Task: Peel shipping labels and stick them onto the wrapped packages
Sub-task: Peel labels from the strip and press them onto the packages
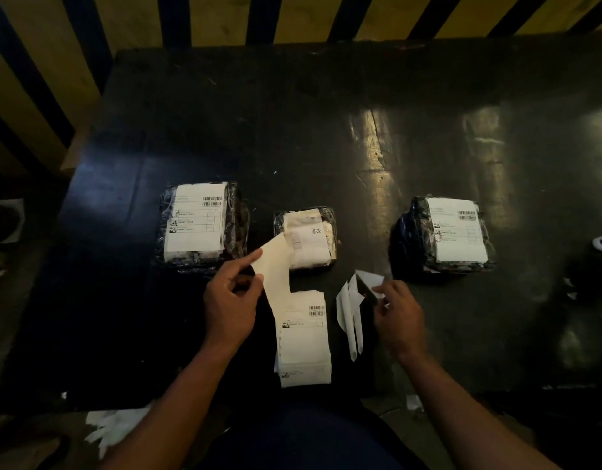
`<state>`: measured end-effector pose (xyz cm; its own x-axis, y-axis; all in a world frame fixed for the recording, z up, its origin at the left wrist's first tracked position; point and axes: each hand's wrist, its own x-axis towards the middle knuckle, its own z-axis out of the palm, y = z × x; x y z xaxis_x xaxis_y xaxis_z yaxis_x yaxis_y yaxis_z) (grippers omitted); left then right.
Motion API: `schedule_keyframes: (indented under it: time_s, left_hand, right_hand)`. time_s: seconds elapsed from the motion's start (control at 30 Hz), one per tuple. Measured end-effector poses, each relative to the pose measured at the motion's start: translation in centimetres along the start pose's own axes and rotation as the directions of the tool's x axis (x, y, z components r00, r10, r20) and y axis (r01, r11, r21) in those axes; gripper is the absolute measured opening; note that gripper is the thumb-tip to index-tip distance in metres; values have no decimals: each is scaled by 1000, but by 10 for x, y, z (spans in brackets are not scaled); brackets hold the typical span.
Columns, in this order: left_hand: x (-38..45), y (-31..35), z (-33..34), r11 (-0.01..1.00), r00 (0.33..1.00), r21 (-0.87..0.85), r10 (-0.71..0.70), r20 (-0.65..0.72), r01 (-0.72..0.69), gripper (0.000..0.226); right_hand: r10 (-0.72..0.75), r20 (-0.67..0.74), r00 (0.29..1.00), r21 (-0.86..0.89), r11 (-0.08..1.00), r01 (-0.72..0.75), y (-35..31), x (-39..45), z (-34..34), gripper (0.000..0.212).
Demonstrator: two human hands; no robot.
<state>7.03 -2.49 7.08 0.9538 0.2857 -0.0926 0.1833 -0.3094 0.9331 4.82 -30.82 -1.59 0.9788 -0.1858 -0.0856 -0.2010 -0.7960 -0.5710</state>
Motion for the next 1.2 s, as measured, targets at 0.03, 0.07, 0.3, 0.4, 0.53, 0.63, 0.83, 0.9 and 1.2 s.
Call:
schedule_keyframes:
  time_s: [0.03,0.07,0.3,0.4,0.53,0.63,0.83,0.9,1.2]
  left_hand:
    - [-2,0,3,1000,1000,1,7,20,-7,45]
    - [-4,0,5,1000,999,3,12,39,-12,46]
    - [-10,0,18,999,991,-12,-47,126,49,64]
    - [-11,2,21,997,987,-27,-72,144,76,69]
    - [-12,3,27,994,984,-47,-93,155,101,68]
    - [-13,4,31,992,981,-70,-90,172,103,67]
    - [-16,5,37,988,978,-112,-85,193,108,62]
    - [-17,5,38,981,975,-136,-108,195,136,59]
    - [-2,3,28,946,946,-66,-313,85,319,52]
  right_hand:
    - [21,36,999,-3,1000,-21,1,-1,8,22]
    - [51,78,996,-6,999,-51,2,0,15,20]
    - [84,222,971,2,996,-86,1,-3,29,29]
    - [39,153,987,69,996,-50,-11,-8,17,30]
    - [-78,40,996,284,957,64,-63,-17,-11,26]
    - [-229,35,973,398,896,196,-105,-22,-23,24]
    - [-313,104,944,461,856,233,-129,-23,-7,42]
    - [-279,58,959,474,853,219,-132,-22,-5,37]
    - [83,123,989,770,621,-148,-123,12,-27,34]
